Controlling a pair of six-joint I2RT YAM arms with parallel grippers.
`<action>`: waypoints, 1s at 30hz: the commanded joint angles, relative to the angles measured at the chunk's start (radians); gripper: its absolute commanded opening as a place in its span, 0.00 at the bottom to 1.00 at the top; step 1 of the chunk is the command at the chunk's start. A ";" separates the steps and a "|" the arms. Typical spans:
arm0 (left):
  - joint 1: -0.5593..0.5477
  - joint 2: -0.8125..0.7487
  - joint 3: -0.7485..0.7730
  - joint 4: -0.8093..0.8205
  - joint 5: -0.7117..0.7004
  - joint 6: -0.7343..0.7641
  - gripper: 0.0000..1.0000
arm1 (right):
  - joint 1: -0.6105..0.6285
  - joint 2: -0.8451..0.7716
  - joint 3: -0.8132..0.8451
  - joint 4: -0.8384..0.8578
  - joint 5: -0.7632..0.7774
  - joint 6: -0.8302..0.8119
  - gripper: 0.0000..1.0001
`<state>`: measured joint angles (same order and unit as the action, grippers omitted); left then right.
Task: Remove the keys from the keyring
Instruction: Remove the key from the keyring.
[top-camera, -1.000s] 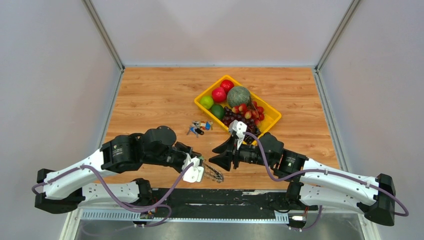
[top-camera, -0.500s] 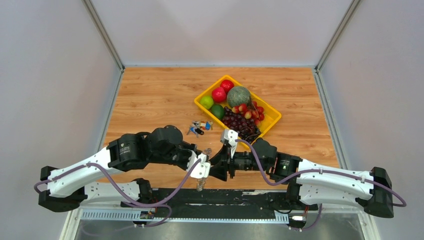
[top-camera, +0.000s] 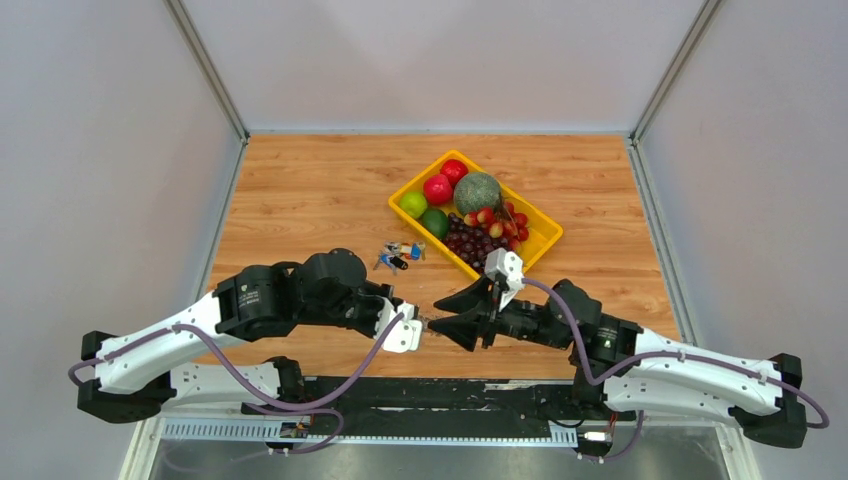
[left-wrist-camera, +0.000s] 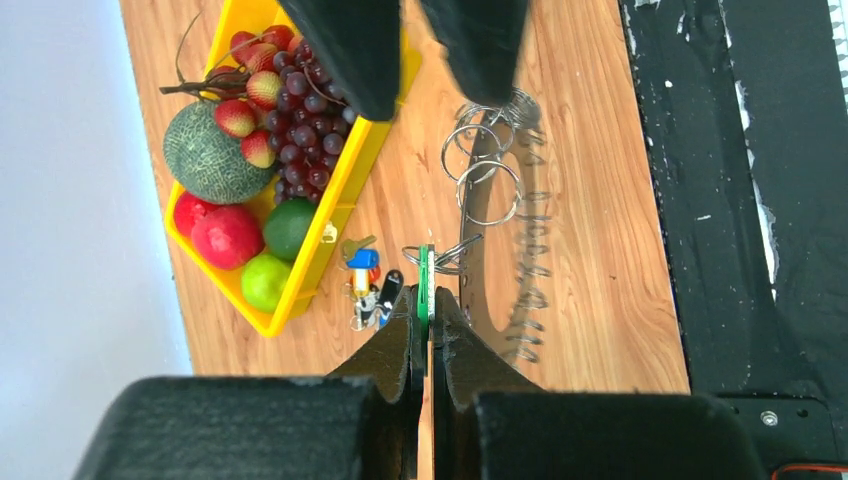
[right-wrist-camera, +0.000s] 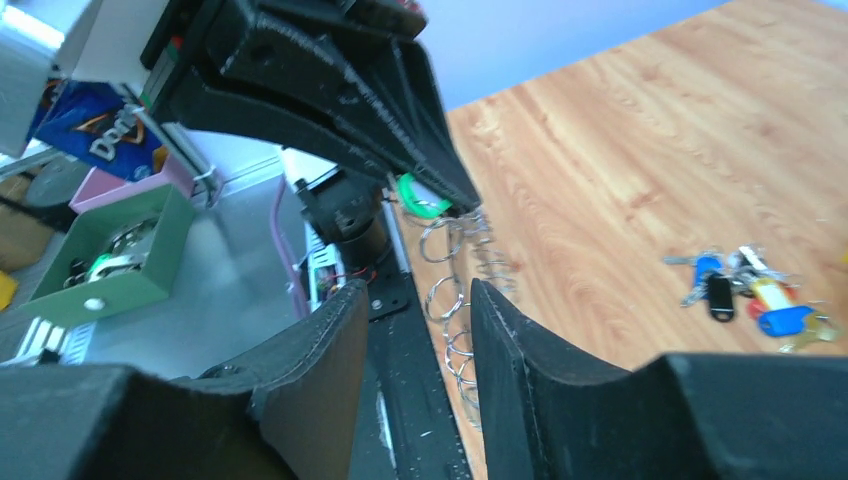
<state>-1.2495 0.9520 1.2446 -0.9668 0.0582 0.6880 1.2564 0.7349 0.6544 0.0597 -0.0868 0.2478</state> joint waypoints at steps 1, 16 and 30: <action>-0.004 -0.016 0.043 0.025 0.013 0.011 0.00 | 0.004 -0.047 0.053 -0.047 0.163 -0.074 0.44; -0.005 -0.026 0.035 0.038 0.015 -0.002 0.00 | -0.003 0.181 -0.029 0.035 0.088 -0.015 0.36; -0.005 -0.054 -0.033 0.117 0.075 0.010 0.00 | -0.003 0.162 -0.038 0.213 0.052 -0.034 0.36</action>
<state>-1.2503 0.9165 1.2152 -0.9310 0.0910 0.6941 1.2537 0.9024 0.5865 0.1799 -0.0349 0.2329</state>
